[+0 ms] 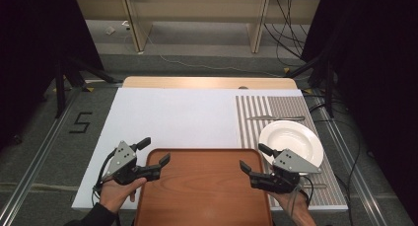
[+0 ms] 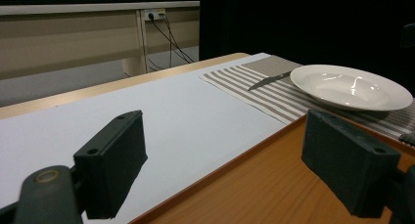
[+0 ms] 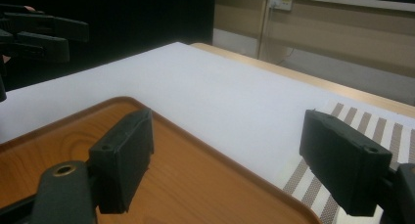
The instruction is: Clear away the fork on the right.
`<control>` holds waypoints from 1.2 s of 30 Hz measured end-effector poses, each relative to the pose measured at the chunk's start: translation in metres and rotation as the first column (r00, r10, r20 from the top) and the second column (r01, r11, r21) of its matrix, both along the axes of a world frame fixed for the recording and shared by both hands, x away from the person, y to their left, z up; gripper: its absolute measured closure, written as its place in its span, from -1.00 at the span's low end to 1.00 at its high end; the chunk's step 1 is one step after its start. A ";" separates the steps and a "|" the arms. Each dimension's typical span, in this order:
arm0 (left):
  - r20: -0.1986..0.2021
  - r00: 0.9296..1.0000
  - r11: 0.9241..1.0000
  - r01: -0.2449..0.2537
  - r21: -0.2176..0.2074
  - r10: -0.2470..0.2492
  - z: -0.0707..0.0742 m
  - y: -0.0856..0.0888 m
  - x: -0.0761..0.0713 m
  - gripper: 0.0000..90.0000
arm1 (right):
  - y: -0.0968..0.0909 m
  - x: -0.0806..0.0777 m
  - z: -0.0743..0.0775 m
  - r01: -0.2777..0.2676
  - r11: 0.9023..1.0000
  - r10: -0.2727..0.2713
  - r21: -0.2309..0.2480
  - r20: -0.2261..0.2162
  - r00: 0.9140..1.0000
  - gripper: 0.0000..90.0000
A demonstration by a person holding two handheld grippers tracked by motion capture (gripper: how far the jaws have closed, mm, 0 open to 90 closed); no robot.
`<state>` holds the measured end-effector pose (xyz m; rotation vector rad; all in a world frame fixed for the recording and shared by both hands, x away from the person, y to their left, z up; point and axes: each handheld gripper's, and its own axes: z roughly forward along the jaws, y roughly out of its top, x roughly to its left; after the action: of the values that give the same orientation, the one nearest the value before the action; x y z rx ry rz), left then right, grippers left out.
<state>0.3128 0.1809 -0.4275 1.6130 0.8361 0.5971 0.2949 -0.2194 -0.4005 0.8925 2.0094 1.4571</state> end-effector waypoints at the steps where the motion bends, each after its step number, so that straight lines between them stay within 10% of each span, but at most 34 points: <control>1: 0.000 1.000 1.000 0.000 0.000 0.000 0.000 0.000 0.000 -0.65 | 0.000 0.000 0.000 0.000 1.000 0.000 0.000 0.001 1.000 -0.53; 18: 0.000 1.000 1.000 -0.001 0.003 0.001 0.000 0.000 0.000 -0.64 | -0.001 0.001 0.000 -0.013 1.000 0.013 -0.016 -0.002 1.000 -0.52; 36: 0.000 1.000 1.000 -0.001 0.007 0.001 0.000 0.001 0.000 -0.64 | -0.012 0.011 -0.001 -0.027 0.996 0.015 -0.088 -0.139 0.990 -0.54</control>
<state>0.3127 0.1815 -0.4275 1.6188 0.8352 0.6015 0.3062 -0.2319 -0.4013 0.9598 2.1724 1.3373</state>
